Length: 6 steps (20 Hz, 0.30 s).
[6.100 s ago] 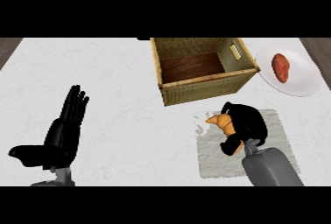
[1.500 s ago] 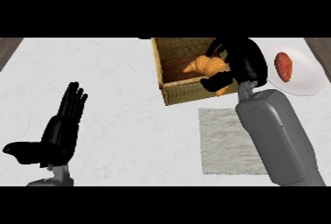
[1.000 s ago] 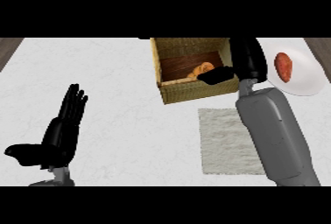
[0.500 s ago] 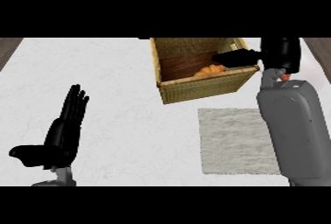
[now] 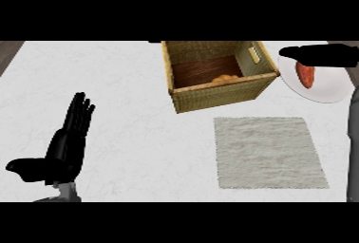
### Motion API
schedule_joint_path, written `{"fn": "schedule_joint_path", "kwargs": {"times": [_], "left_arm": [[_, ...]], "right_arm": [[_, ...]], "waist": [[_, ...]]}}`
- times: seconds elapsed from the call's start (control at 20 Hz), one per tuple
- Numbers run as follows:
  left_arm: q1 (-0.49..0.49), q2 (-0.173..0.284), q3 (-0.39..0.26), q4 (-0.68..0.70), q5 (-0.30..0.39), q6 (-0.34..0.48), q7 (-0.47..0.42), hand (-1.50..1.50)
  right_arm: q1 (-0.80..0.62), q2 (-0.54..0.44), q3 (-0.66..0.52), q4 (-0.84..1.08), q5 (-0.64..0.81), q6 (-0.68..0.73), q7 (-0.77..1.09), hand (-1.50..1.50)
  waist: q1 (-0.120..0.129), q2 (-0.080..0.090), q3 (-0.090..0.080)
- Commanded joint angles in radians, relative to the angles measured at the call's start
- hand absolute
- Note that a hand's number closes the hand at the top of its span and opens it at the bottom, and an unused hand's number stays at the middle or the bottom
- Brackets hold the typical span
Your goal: Pick the croissant from the placemat and place it in the basket
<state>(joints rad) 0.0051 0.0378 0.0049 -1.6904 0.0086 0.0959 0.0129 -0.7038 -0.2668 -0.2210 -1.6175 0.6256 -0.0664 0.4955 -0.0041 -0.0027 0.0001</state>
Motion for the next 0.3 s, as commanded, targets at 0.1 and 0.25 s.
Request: {"fn": "schedule_joint_path", "kwargs": {"times": [0.1,0.25], "left_arm": [[0.006,0.006,0.019,0.046,0.015,-0.023,-0.058,0.0],[0.033,0.002,-0.014,-0.033,-0.017,0.001,0.012,0.0]], "right_arm": [[0.071,-0.11,-0.143,-0.137,-0.234,0.153,-0.028,-1.5],[0.093,-0.154,-0.203,-0.065,-0.324,0.189,-0.1,-1.5]], "waist": [[-0.006,0.0,0.0],[0.003,0.001,0.0]]}}
